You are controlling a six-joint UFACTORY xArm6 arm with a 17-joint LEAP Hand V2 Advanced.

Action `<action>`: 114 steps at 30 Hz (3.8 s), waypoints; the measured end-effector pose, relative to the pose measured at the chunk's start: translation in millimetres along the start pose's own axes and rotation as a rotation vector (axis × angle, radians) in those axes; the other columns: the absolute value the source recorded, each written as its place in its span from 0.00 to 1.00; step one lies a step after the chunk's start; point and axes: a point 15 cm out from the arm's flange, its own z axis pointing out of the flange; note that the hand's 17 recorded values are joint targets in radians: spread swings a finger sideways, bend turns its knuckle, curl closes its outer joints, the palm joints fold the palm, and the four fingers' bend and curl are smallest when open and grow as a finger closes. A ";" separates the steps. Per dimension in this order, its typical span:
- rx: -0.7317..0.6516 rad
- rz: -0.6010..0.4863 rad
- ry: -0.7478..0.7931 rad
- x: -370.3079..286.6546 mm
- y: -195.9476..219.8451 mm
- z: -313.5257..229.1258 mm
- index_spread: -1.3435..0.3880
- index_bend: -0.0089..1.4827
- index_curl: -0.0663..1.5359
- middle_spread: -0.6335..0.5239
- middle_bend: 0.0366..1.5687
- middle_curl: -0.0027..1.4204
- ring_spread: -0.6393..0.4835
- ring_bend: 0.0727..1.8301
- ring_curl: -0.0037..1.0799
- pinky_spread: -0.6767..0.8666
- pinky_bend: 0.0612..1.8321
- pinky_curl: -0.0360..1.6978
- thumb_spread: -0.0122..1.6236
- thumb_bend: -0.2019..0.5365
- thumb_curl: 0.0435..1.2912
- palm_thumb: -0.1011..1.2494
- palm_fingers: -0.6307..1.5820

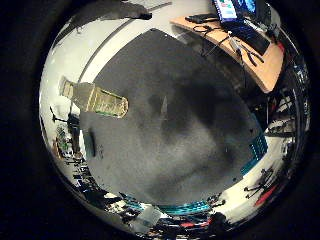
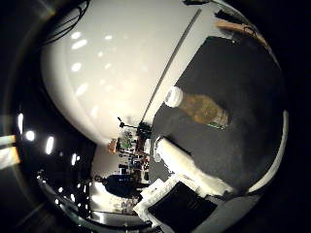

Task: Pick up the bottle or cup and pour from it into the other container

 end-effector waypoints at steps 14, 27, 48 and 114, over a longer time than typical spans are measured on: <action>-0.081 0.029 -0.097 31.4 19.9 73.0 0.68 0.12 0.23 0.58 0.23 0.26 0.66 0.32 0.19 0.69 0.45 0.02 0.65 0.24 0.22 0.46 0.37; -0.072 0.000 -0.173 13.4 10.8 108.1 0.68 0.12 0.23 0.59 0.23 0.26 0.66 0.31 0.19 0.69 0.44 0.02 0.65 0.24 0.22 0.46 0.37; -0.100 -0.060 -0.226 -31.0 2.5 133.8 0.67 0.11 0.23 0.58 0.22 0.26 0.66 0.31 0.20 0.69 0.43 0.02 0.65 0.24 0.22 0.46 0.38; -0.289 -0.256 -0.401 -156.7 28.7 149.4 0.67 0.80 0.53 0.47 0.87 0.50 0.40 0.75 0.68 0.32 0.78 0.43 0.40 0.25 0.68 0.91 0.80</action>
